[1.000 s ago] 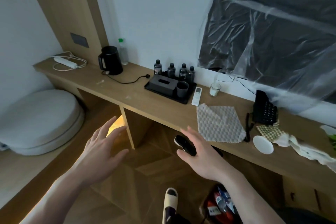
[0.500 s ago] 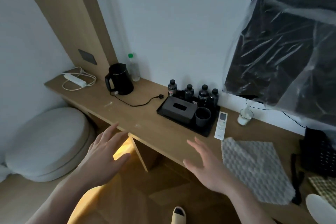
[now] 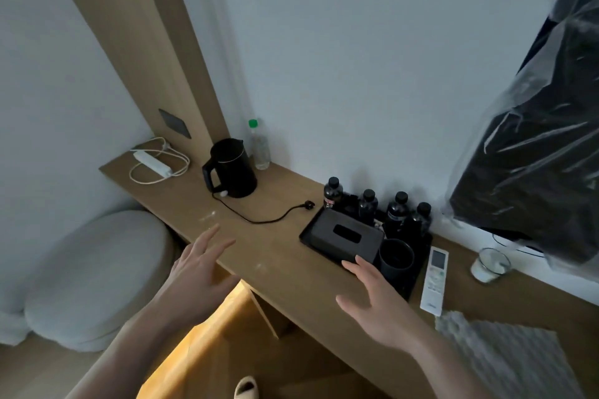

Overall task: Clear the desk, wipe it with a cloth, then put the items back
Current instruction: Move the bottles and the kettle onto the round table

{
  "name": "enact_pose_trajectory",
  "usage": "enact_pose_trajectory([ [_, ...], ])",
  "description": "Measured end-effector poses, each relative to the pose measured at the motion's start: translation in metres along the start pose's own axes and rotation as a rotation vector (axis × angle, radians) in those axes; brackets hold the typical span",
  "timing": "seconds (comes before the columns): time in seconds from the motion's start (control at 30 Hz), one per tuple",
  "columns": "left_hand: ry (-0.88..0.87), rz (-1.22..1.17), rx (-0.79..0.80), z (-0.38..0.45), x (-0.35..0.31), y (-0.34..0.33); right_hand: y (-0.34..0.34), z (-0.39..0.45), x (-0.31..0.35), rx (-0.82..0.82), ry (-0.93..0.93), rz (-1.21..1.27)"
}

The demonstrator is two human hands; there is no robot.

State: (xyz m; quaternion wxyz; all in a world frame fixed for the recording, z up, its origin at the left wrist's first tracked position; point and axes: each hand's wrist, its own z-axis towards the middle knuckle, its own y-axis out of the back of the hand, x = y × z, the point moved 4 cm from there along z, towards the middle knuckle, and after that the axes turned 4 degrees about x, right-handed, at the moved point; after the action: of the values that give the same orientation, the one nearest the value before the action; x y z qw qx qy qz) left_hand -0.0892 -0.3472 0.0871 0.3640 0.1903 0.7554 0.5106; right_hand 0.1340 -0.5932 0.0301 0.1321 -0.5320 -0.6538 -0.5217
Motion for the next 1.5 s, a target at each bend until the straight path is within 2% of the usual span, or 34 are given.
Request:
enact_pose_trajectory([
  [0.37,-0.086,0.002,0.036,0.136,0.059,0.035,0.004,0.068,0.023,-0.062,-0.089,0.005],
  [0.53,-0.100,0.004,0.062,0.217,0.104,0.058,-0.007,0.129,0.060,-0.107,-0.169,0.068],
  [0.8,0.001,-0.111,0.102,0.324,0.209,0.081,-0.044,0.221,0.130,-0.170,-0.231,0.091],
  [0.93,0.067,-0.190,0.205,0.358,0.239,0.070,-0.058,0.242,0.149,-0.223,-0.230,0.122],
  [1.07,0.099,-0.371,0.302,0.380,0.243,0.054,-0.065,0.249,0.158,-0.280,-0.244,0.132],
  [1.2,0.100,-0.428,0.282,0.395,0.236,0.047,-0.072,0.255,0.158,-0.327,-0.251,0.151],
  [1.33,0.144,-0.669,0.330,0.409,0.236,0.033,-0.078,0.270,0.163,-0.355,-0.251,0.205],
  [1.5,0.075,-0.789,0.262,0.404,0.214,0.036,-0.081,0.289,0.172,-0.348,-0.261,0.303],
])
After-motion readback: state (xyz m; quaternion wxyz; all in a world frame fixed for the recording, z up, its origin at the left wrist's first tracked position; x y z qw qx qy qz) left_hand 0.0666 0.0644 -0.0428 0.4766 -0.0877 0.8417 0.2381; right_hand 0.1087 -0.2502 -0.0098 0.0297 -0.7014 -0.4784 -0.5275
